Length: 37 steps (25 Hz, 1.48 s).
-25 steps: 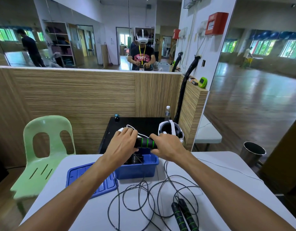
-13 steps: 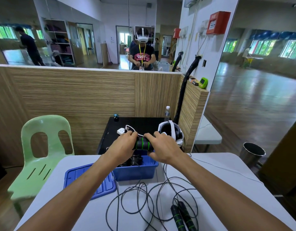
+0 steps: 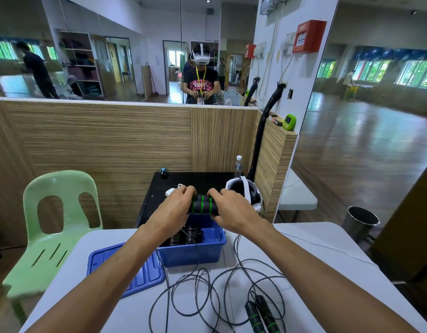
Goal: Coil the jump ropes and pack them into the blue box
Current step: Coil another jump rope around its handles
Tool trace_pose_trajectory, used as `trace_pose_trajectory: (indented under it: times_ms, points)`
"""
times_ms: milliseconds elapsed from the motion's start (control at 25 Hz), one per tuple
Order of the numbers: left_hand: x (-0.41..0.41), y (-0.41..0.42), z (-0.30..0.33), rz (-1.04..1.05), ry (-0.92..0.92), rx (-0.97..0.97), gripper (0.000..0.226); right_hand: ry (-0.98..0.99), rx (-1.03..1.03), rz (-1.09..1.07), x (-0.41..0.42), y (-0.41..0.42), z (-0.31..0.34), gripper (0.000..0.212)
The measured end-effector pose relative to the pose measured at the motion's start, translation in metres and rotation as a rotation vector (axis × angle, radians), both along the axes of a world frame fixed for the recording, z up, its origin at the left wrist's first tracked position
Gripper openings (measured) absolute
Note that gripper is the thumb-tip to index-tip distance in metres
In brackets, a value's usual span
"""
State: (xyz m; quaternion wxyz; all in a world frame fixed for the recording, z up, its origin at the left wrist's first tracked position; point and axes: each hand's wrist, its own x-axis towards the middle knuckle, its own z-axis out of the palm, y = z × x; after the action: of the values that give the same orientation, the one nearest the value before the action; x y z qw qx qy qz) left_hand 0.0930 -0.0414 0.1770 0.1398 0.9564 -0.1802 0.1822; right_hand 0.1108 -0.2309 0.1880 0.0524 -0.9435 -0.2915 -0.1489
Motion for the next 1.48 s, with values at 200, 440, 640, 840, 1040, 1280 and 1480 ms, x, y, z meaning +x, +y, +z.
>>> trace_pose_trajectory:
  times_ms: [200, 440, 640, 840, 1040, 1280, 1480]
  points:
    - [0.002, 0.004, -0.004, -0.018, -0.026, -0.194, 0.052, -0.047, -0.049, 0.028, 0.008, -0.001, 0.005, 0.044]
    - [-0.004, 0.025, -0.034, 0.252, 0.084, -0.680, 0.021, 0.065, 0.097, -0.089, 0.028, -0.013, 0.043, 0.034]
    - [-0.008, -0.020, -0.023, 0.225, 0.169, -0.634, 0.021, 0.198, 0.197, -0.136, 0.039, -0.002, 0.077, 0.052]
    - [0.011, -0.068, -0.011, 0.200, 0.287, -0.606, 0.033, 0.231, 0.207, -0.144, 0.039, 0.006, 0.081, 0.064]
    - [0.009, -0.086, -0.003, 0.153, 0.269, -0.513, 0.032, 0.265, 0.231, -0.169, 0.033, -0.001, 0.079, 0.061]
    - [-0.004, -0.096, -0.012, -0.036, 0.327, -0.629, 0.029, 0.287, 0.262, -0.145, 0.030, 0.006, 0.070, 0.026]
    - [-0.009, -0.053, -0.026, -0.210, 0.513, -0.816, 0.051, 0.356, 0.204, 0.065, 0.017, -0.003, 0.070, 0.020]
